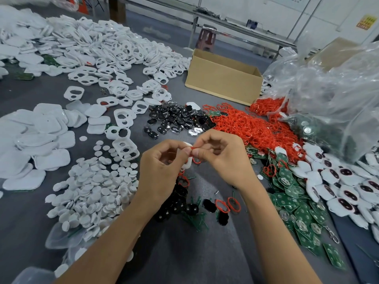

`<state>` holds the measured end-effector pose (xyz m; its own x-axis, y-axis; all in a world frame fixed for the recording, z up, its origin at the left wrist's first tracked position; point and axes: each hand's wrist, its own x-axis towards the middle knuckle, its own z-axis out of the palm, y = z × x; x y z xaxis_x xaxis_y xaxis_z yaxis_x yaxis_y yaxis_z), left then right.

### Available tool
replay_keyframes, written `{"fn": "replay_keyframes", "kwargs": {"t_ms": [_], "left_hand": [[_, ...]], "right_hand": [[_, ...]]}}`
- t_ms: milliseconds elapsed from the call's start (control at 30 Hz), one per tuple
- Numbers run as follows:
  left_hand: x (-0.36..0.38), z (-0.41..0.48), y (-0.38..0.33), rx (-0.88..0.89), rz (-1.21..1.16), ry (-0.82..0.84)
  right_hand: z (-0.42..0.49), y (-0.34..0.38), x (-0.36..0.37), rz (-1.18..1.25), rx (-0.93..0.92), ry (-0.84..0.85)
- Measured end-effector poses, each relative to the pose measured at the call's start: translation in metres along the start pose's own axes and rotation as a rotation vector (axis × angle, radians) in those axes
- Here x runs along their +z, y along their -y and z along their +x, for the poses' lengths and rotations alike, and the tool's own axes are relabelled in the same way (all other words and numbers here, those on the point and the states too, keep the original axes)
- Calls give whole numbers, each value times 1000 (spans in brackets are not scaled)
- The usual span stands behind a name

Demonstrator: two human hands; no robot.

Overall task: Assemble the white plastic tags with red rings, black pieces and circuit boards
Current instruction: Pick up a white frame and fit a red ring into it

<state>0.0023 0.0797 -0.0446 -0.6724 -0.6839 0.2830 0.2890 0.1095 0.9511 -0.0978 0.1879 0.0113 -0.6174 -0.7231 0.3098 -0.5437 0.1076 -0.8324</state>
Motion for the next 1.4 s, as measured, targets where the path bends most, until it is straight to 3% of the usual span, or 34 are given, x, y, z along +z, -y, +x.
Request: {"fn": "replay_keyframes", "kwargs": {"t_ms": [200, 533, 933, 1400], "left_hand": [[0, 0, -3, -124, -173, -2], [0, 0, -8, -223, -240, 27], [1, 1, -8, -266, -294, 30], [2, 0, -9, -268, -280, 21]], "right_hand": [[1, 2, 6, -16, -27, -148], [-2, -1, 19, -140, -66, -279], [-1, 1, 18, -38, 55, -300], [-3, 0, 25, -117, 11, -314]]}}
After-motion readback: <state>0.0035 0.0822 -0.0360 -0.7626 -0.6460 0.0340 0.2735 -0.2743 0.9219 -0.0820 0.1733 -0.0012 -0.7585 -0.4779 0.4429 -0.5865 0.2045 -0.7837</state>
